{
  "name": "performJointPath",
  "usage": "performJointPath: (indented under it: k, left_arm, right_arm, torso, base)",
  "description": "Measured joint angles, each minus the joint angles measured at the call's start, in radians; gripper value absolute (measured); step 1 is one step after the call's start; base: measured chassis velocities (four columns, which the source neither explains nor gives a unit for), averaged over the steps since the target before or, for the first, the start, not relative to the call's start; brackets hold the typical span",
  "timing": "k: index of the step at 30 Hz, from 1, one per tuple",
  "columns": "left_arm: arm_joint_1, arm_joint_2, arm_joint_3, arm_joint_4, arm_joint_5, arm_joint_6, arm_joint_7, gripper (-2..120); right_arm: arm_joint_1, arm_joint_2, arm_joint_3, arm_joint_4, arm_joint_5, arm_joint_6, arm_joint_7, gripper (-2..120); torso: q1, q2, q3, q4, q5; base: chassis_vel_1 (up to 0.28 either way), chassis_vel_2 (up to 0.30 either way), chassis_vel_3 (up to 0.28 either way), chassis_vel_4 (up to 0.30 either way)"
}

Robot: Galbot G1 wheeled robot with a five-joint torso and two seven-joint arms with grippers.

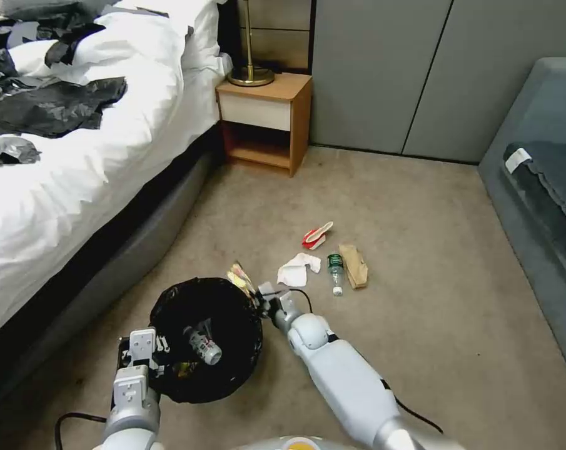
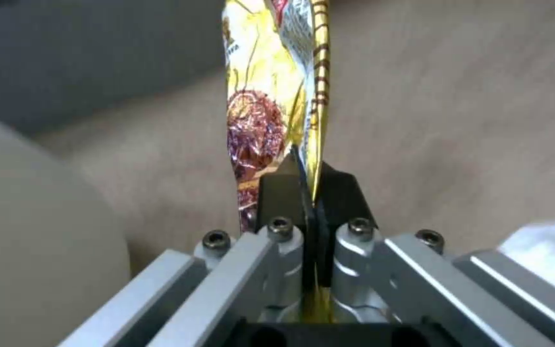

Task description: Pick up the trash bin, then pick up the garbage from the floor and place it into the trash bin.

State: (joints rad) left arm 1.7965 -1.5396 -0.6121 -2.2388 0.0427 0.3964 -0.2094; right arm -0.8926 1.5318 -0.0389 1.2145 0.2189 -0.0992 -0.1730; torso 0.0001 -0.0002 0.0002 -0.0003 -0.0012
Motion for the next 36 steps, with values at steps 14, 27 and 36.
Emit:
performJointPath:
  k: [14, 27, 36]
  left_arm:
    - [-0.015, 0.009, 0.023, 0.011, -0.015, 0.007, 0.002, 1]
    - [-0.013, 0.015, 0.025, 0.006, -0.021, 0.002, 0.003, 1]
    - [-0.025, 0.016, 0.03, 0.003, -0.022, 0.004, 0.003, 1]
  right_arm:
    - [-0.197, -0.2, 0.05, 0.703, 0.177, 0.092, -0.08, 0]
    - [-0.336, -0.261, -0.023, 0.79, 0.093, 0.136, -0.099, 0]
    - [-0.383, -0.288, -0.082, 0.7, 0.03, 0.176, -0.098, 0]
  torso:
    - [0.0, 0.0, 0.0, 0.0001, 0.0014]
    - [0.0, 0.0, 0.0, 0.0003, 0.0012]
    - [0.0, 0.0, 0.0, 0.0003, 0.0012]
  base:
    - [0.0, 0.0, 0.0, 0.0]
    - [0.0, 0.0, 0.0, 0.0]
    - [0.0, 0.0, 0.0, 0.0]
